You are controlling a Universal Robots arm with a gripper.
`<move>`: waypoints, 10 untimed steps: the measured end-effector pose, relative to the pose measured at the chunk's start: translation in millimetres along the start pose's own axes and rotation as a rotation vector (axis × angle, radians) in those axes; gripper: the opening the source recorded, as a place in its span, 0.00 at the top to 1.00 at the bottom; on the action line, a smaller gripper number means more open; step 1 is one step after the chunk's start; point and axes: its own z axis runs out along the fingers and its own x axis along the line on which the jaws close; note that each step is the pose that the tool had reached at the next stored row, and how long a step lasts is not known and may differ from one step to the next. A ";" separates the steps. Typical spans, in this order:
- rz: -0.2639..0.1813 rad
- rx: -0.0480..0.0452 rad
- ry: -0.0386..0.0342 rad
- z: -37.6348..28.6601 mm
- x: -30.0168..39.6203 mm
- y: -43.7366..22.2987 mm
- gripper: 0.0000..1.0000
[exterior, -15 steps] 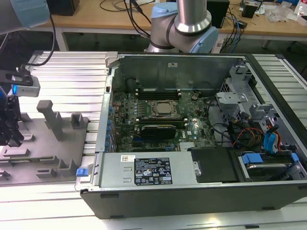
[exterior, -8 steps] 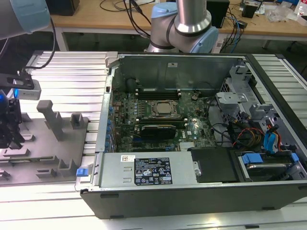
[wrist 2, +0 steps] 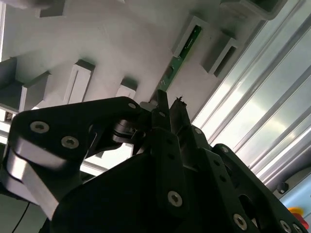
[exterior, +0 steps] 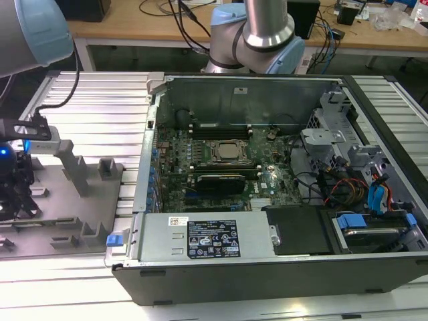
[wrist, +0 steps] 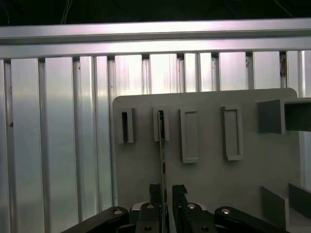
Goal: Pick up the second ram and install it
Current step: 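Pick up the second ram and move it above second insertion slot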
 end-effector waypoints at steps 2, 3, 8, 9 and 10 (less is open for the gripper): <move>0.000 -0.0001 0.0001 4.6 0.6 -0.1 0.76; 0.000 -0.0001 0.0001 6.4 0.9 -0.1 0.76; -0.001 0.0000 0.0000 17.0 2.6 -0.2 0.76; -0.001 -0.0001 0.0000 21.2 2.9 -0.2 0.76; -0.002 0.0000 0.0001 24.1 3.1 -0.3 0.76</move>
